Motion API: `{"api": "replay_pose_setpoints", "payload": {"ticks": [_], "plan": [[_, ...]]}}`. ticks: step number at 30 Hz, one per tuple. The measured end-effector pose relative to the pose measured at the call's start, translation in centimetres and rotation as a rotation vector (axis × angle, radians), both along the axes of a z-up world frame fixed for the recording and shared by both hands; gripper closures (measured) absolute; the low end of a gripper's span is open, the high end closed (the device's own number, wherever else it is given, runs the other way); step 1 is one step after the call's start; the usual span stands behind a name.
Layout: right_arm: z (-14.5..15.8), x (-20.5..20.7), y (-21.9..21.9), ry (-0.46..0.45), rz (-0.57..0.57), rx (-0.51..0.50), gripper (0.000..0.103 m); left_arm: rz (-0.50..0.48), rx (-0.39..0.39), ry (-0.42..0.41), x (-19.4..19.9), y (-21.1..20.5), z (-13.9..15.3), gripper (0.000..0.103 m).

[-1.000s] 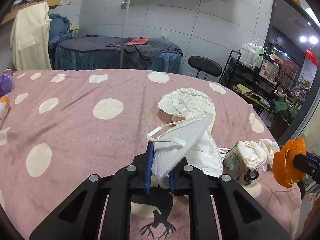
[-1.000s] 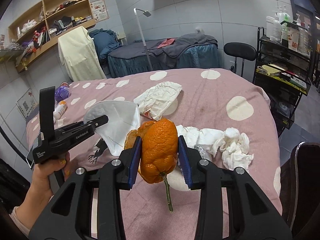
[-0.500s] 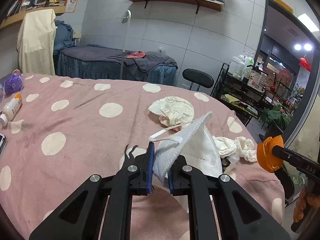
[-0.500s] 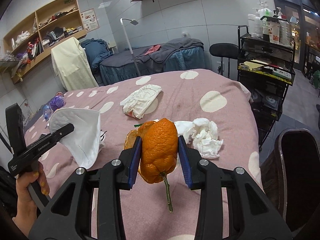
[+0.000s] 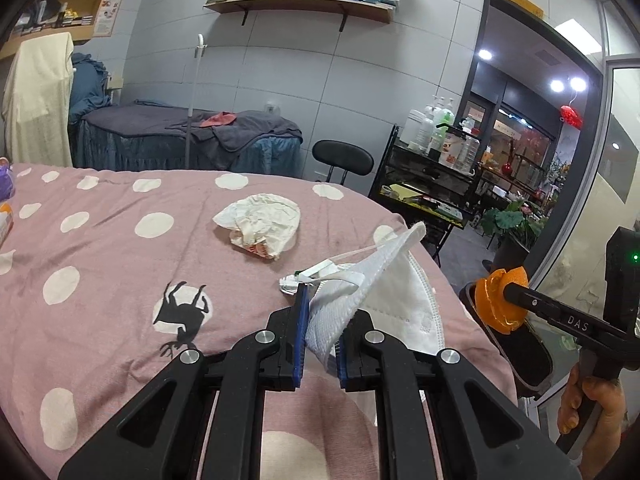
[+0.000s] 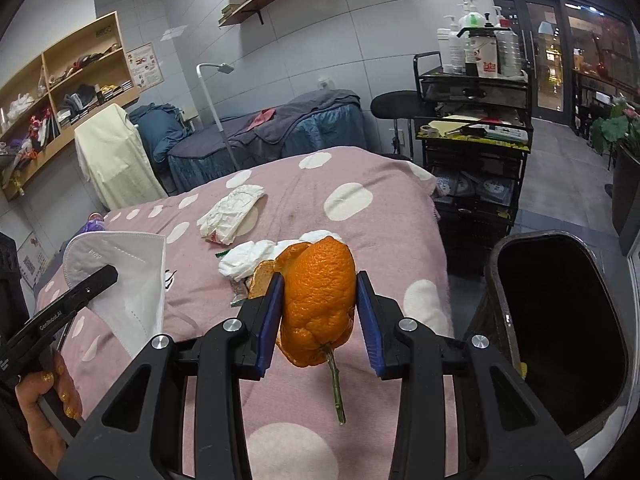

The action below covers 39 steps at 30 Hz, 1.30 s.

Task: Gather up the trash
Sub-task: 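Carry the orange peel over the bin and open the right tool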

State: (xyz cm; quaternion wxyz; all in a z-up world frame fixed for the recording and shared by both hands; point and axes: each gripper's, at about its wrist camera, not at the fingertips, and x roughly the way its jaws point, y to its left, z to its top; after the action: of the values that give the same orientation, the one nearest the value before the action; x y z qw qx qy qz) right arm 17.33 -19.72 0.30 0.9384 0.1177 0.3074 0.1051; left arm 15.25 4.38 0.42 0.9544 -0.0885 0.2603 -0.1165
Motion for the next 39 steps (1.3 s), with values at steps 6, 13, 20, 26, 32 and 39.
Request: {"api": "replay_pose_setpoints", "payload": {"ticks": [6, 13, 20, 26, 32, 39], "plan": [[-0.6, -0.9, -4.6, 0.012, -0.113, -0.007, 0.066, -0.063, -0.018, 0.002, -0.2, -2.8, -0.1, 0.091], [-1.9, -1.4, -10.3, 0.038, -0.251, -0.024, 0.066, -0.147, -0.020, 0.007, -0.2, -6.7, -0.1, 0.091], [-3.8, -1.8, -15.2, 0.083, -0.358, -0.032, 0.066, -0.215, -0.005, 0.022, 0.3, -10.3, -0.5, 0.091], [-5.4, -1.2, -18.1, 0.125, -0.407, -0.040, 0.066, -0.264, -0.001, 0.034, 0.5, -12.8, -0.7, 0.091], [-7.3, 0.3, -19.9, 0.197, -0.422, -0.071, 0.066, -0.306, 0.015, 0.038, 0.6, -14.9, -0.5, 0.091], [-9.5, 1.9, -21.3, 0.288, -0.437, -0.103, 0.066, -0.342, 0.027, 0.044, 0.7, -16.7, -0.6, 0.091]]}}
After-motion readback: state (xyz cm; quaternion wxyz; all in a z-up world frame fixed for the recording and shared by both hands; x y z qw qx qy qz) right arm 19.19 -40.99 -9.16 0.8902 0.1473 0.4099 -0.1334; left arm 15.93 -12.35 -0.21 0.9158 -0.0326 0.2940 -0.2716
